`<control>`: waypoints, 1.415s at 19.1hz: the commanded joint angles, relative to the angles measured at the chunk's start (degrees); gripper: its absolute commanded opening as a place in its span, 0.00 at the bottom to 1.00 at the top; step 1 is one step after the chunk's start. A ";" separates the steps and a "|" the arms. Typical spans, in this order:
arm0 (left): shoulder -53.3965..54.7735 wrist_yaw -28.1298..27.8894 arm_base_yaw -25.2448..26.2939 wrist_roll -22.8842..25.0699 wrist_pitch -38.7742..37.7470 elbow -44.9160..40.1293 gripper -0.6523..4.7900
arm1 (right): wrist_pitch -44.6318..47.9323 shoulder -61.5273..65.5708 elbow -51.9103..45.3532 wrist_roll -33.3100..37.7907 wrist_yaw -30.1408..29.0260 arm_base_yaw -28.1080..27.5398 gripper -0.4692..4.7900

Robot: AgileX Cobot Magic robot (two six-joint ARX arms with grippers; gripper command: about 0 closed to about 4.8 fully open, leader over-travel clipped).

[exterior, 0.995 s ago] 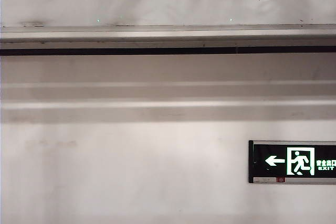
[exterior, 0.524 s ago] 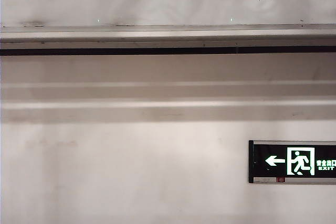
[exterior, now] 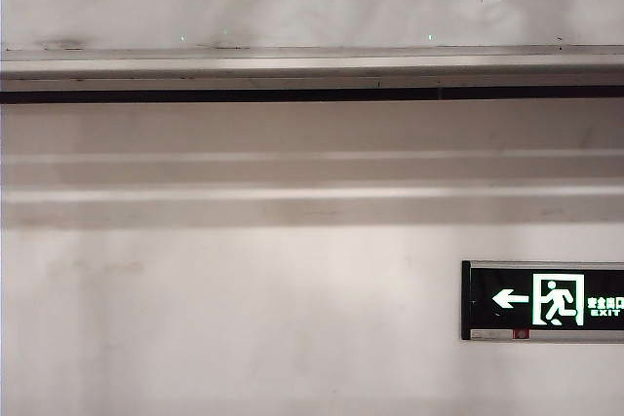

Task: Take a marker from the whiteboard tray, write "Hi!" on the whiteboard, and then put the marker back vertically into the whiteboard tray.

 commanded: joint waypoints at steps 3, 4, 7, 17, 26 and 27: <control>-0.20 0.11 0.04 0.07 0.26 0.24 0.11 | -8.41 -0.02 0.11 0.31 0.61 -0.02 0.09; -0.20 0.13 0.04 0.07 0.26 0.24 0.11 | -9.77 -0.02 0.11 0.31 1.68 -0.02 0.09; -0.20 0.13 0.04 0.07 0.26 0.24 0.11 | -12.68 -0.02 0.09 0.31 2.08 -0.02 0.09; -0.20 0.13 0.04 0.04 -0.22 0.24 0.11 | -15.39 -2.36 0.09 0.31 2.08 -0.02 0.09; -0.20 0.15 0.04 0.04 -0.20 0.24 0.11 | -18.99 -2.80 0.04 0.72 1.77 -0.02 0.09; -0.20 0.17 0.04 0.04 -0.20 0.24 0.11 | -18.62 -2.51 0.02 0.72 1.79 -0.02 0.09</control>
